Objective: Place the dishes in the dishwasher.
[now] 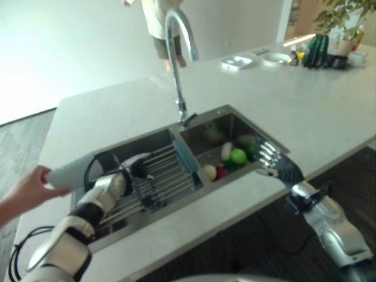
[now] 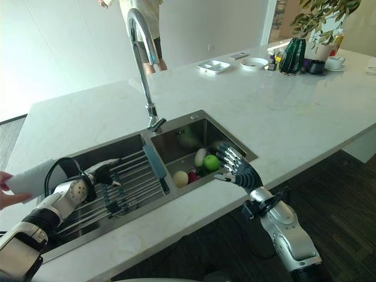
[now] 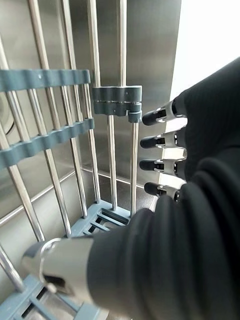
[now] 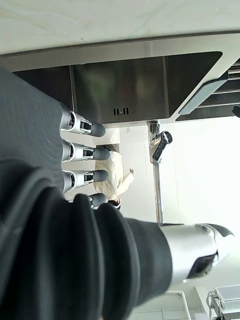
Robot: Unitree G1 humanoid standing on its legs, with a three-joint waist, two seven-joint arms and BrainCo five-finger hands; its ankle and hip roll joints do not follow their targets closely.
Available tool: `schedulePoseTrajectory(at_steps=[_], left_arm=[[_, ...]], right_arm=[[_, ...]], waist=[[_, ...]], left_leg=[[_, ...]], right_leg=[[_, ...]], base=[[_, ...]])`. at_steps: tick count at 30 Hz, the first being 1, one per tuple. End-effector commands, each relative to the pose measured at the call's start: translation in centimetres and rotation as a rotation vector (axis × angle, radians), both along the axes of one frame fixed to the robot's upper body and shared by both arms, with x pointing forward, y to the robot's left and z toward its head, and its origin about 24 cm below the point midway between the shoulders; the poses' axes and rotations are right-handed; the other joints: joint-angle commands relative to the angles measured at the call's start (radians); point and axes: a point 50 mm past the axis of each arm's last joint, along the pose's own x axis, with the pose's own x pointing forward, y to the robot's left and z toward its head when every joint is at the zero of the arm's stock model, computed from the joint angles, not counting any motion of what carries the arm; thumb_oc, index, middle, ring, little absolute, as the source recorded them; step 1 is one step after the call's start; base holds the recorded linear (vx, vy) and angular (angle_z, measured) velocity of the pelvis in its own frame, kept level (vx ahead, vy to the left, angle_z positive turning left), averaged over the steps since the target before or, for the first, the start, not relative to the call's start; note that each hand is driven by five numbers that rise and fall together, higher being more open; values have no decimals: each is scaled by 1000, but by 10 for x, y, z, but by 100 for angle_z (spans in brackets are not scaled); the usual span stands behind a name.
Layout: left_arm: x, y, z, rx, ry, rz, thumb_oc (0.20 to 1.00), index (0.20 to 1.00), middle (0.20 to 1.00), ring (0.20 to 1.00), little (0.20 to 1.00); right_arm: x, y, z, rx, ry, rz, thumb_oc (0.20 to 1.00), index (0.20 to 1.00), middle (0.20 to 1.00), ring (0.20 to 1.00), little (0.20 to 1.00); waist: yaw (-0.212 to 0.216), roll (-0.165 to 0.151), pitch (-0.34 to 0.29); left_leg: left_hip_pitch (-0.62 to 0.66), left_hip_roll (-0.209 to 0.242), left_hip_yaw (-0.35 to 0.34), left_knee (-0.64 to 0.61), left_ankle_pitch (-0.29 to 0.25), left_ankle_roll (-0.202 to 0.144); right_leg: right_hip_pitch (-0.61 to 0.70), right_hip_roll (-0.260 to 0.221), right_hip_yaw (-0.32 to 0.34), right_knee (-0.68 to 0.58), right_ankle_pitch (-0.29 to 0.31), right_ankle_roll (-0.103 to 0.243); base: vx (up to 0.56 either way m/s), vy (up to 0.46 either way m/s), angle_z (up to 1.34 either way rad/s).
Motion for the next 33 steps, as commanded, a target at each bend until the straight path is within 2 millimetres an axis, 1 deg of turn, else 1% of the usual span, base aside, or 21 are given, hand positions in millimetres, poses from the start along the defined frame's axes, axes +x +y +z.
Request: schedulePoseTrajectory(at_steps=[1,5,17,23,29,33], left_arm=[[18,13,36,72,-131,16,1000,1000,1000,1000,1000],[18,13,38,74,-135,14,1000,1000,1000,1000,1000],[12,14,33,75,-125,21,1000,1000,1000,1000,1000],[13,13,36,80,-143,13,1000,1000,1000,1000,1000],[13,17,42,94,-160,20,1000,1000,1000,1000,1000],[12,19,42,96,-164,31,1000,1000,1000,1000,1000]], right_arm=[[9,12,34,49,-192,47,1000,1000,1000,1000,1000],[9,14,34,53,-194,49,1000,1000,1000,1000,1000],[11,17,34,55,-199,43,1000,1000,1000,1000,1000],[11,19,35,54,-204,48,1000,1000,1000,1000,1000],[12,18,35,50,-206,50,1000,1000,1000,1000,1000],[13,17,36,49,-205,50,1000,1000,1000,1000,1000]], waist=[[10,-4,10],[18,-6,12],[39,-7,16],[43,-7,18],[49,-5,15],[53,-5,16]], left_leg=[[-13,-62,-80,9,-42,73],[-14,-61,-84,9,-40,72],[-18,-58,-97,9,-36,68],[-19,-57,-97,9,-34,65],[-21,-56,-101,9,-32,62],[-21,-56,-107,9,-30,62]], right_leg=[[79,12,-39,7,-66,24],[81,8,-51,7,-67,25],[89,2,-81,7,-71,24],[91,2,-87,7,-72,24],[92,1,-95,7,-74,24],[96,1,-98,7,-76,22]], base=[[6,-1,4],[-1,-6,7],[-9,-7,8],[-6,-1,2],[0,0,0],[-8,1,2]])
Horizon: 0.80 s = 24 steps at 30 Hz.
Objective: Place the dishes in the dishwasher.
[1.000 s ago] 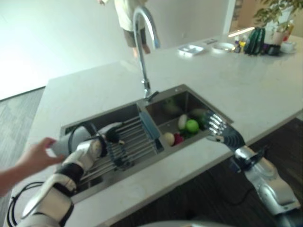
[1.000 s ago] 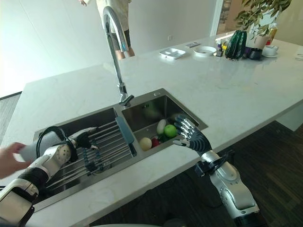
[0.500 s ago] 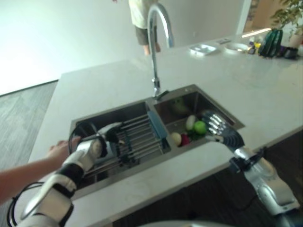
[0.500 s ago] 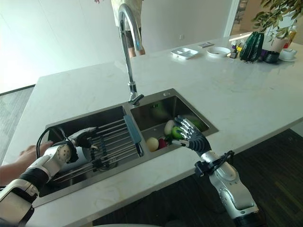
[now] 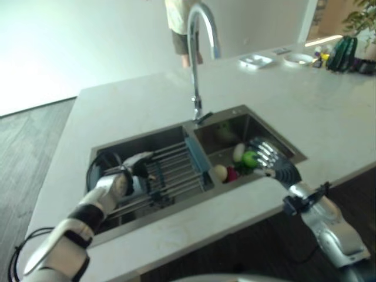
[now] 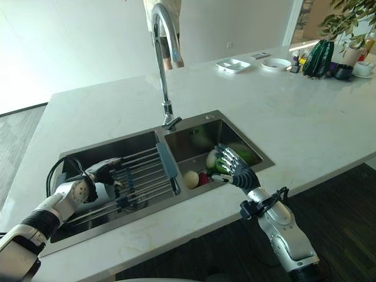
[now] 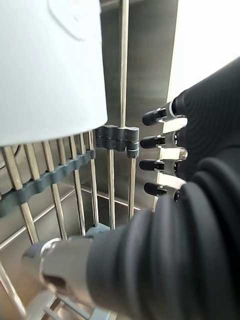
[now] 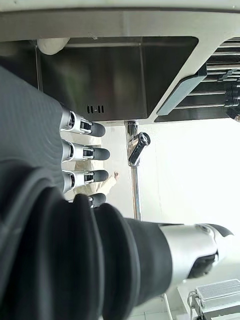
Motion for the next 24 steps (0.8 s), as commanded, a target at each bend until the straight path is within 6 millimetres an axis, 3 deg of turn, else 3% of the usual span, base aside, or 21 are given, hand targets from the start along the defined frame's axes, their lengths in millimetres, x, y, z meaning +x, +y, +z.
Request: schedulePoseTrajectory(at_steps=[1,24], left_arm=[[14,27,39,60,-139,73,1000,1000,1000,1000,1000],[-8,54,28,111,-91,141,1000,1000,1000,1000,1000]], right_arm=[[13,12,37,43,-200,39,1000,1000,1000,1000,1000],[15,12,37,41,-207,31,1000,1000,1000,1000,1000]], waist=[[6,-5,4],[62,-6,3]], left_leg=[[-21,-54,-54,9,-31,63],[-40,-52,-94,9,-18,53]], right_leg=[[68,14,-45,7,-57,17],[78,3,-106,7,-70,15]], base=[[-25,5,7],[-11,3,7]])
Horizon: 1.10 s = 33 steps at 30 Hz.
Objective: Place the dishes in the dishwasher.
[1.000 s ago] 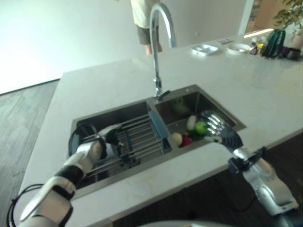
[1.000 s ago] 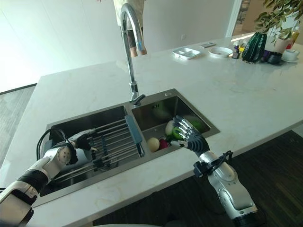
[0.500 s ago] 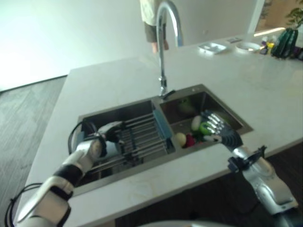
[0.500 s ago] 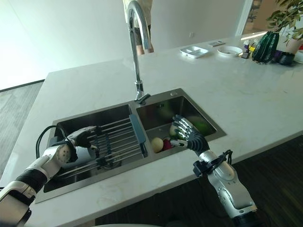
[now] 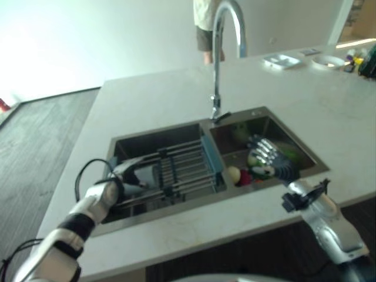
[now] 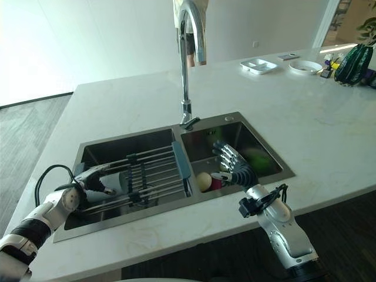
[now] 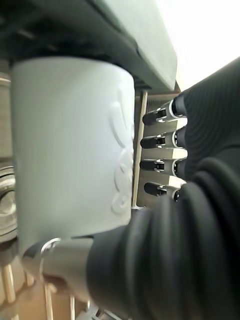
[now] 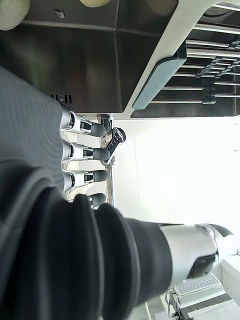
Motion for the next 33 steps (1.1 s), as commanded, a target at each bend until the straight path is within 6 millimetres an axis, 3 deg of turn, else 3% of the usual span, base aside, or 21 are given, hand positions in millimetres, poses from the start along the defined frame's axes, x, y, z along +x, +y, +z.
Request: schedulePoseTrajectory(at_steps=[1,33], left_arm=[[14,25,41,102,-127,26,1000,1000,1000,1000,1000],[-1,53,16,143,-8,146,1000,1000,1000,1000,1000]], right_arm=[[11,9,32,42,-184,20,1000,1000,1000,1000,1000],[8,5,28,24,-176,8,1000,1000,1000,1000,1000]], waist=[[6,-9,-5],[-27,0,-7]], left_leg=[[-36,-53,-36,9,-20,55],[-30,-57,-24,9,-22,53]], right_leg=[[50,13,-45,7,-61,22],[43,20,-17,7,-56,24]], base=[[-14,2,3],[0,-2,-1]])
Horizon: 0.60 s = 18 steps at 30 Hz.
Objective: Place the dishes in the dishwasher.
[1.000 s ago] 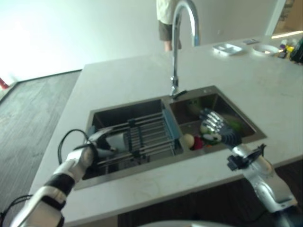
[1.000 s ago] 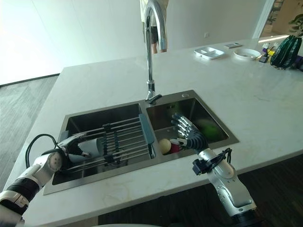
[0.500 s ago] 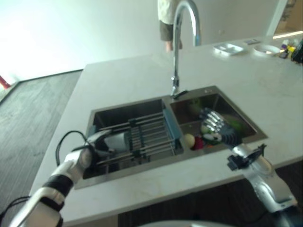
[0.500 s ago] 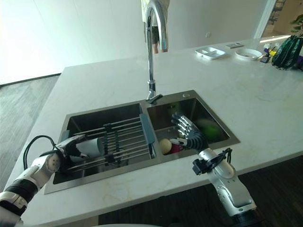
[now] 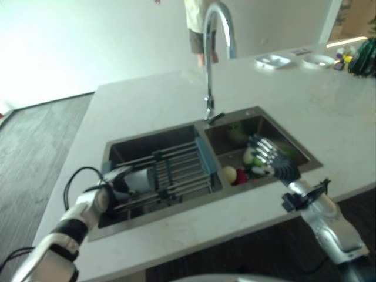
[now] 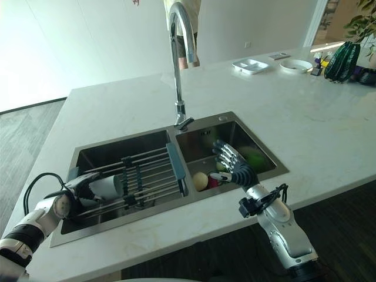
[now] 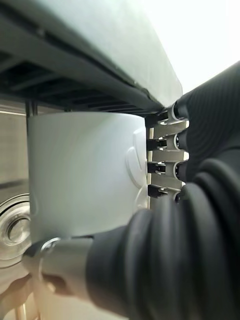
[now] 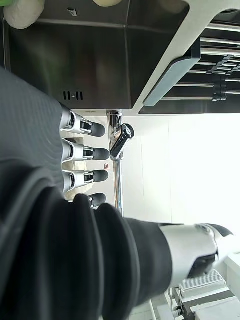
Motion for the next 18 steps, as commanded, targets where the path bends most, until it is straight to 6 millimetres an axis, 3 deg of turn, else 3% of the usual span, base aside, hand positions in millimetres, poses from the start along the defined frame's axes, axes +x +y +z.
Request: schedulePoseTrajectory(at_steps=[1,18], left_arm=[[12,29,29,82,-76,79,1000,1000,1000,1000,1000],[-3,39,7,52,15,167,1000,1000,1000,1000,1000]], right_arm=[[8,4,27,39,-158,10,1000,1000,1000,1000,1000],[8,4,27,25,-161,12,1000,1000,1000,1000,1000]], waist=[[4,-9,0],[-4,-13,-4]], left_leg=[[-35,-54,-34,9,-25,53],[-32,-53,-18,9,-25,53]], right_leg=[[44,18,-29,6,-56,25],[43,28,-29,6,-59,20]], base=[[-2,-1,-4],[-4,1,-3]])
